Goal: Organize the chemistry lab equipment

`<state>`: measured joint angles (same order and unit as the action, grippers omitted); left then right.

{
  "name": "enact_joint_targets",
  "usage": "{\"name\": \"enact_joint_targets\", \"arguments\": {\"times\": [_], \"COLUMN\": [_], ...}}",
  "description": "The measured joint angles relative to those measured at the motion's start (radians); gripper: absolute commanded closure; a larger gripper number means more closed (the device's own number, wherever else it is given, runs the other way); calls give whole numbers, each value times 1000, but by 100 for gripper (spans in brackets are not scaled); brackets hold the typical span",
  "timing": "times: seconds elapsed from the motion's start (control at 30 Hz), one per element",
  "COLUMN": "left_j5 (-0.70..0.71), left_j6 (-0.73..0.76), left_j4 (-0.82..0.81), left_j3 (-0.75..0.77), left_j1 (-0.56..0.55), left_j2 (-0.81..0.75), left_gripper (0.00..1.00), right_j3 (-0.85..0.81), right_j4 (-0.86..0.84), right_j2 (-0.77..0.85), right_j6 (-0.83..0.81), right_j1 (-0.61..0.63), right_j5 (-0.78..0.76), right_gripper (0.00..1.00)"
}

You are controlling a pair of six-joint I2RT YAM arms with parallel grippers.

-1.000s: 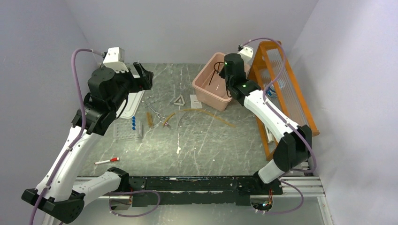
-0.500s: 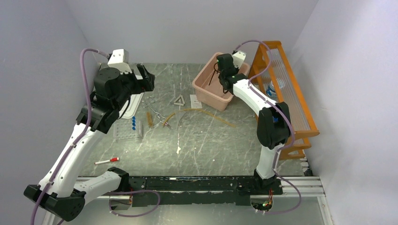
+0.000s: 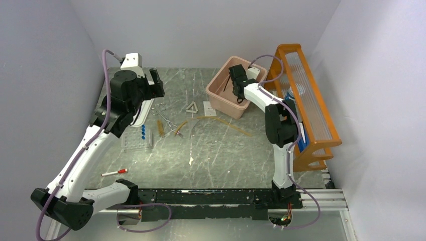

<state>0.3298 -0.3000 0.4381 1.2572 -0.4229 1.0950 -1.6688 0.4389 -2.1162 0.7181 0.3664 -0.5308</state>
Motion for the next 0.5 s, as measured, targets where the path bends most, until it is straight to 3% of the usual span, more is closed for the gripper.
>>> {"name": "enact_joint_targets", "arguments": {"times": [0.5], "left_j5": [34], "left_j6": [8], "left_j4": [3], "left_j3": [-10], "left_j1": [0], "left_j2": [22], "left_gripper": [5], "right_j3": [-23], "right_j4": [51], "right_j2": [-66], "right_j6": [62], "right_j1": [-21], "right_j5": [26], "right_gripper": [74]}}
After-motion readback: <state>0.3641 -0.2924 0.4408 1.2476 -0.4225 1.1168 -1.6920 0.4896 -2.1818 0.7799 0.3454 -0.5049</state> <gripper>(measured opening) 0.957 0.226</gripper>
